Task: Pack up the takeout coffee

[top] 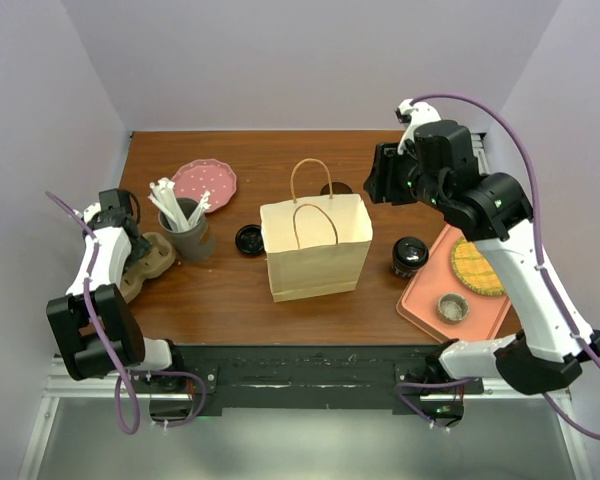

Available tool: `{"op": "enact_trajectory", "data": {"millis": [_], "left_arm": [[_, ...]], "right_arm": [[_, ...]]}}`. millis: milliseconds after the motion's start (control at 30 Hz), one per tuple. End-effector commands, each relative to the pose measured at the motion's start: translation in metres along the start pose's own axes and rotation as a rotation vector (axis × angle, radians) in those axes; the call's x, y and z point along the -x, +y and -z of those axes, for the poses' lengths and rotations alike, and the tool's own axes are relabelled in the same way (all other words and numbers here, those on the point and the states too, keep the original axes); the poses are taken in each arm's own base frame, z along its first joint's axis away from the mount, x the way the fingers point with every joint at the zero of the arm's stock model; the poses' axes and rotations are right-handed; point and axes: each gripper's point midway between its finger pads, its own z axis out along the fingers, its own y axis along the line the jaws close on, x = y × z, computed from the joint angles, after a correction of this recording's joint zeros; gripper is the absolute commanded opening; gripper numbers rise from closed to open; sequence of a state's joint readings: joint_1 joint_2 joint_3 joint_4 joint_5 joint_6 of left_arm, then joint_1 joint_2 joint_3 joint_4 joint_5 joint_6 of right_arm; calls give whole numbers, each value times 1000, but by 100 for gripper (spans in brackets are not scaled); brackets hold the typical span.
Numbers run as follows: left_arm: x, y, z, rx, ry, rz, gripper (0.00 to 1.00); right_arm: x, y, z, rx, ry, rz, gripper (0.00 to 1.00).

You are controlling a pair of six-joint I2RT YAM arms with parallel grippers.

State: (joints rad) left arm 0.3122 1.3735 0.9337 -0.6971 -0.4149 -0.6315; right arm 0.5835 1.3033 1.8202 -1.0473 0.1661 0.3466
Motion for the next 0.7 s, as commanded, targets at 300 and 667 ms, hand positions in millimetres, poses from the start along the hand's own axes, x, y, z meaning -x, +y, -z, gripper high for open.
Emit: {"op": "enact_trajectory", "data": {"millis": [300, 667], "left_arm": [[-13, 5, -10, 0, 1, -19, 61], [8, 3, -1, -7, -57, -14, 49]], "right_arm": [[14, 10, -4, 27, -13, 3, 53], [9, 13, -9, 44, 6, 8, 52]]}}
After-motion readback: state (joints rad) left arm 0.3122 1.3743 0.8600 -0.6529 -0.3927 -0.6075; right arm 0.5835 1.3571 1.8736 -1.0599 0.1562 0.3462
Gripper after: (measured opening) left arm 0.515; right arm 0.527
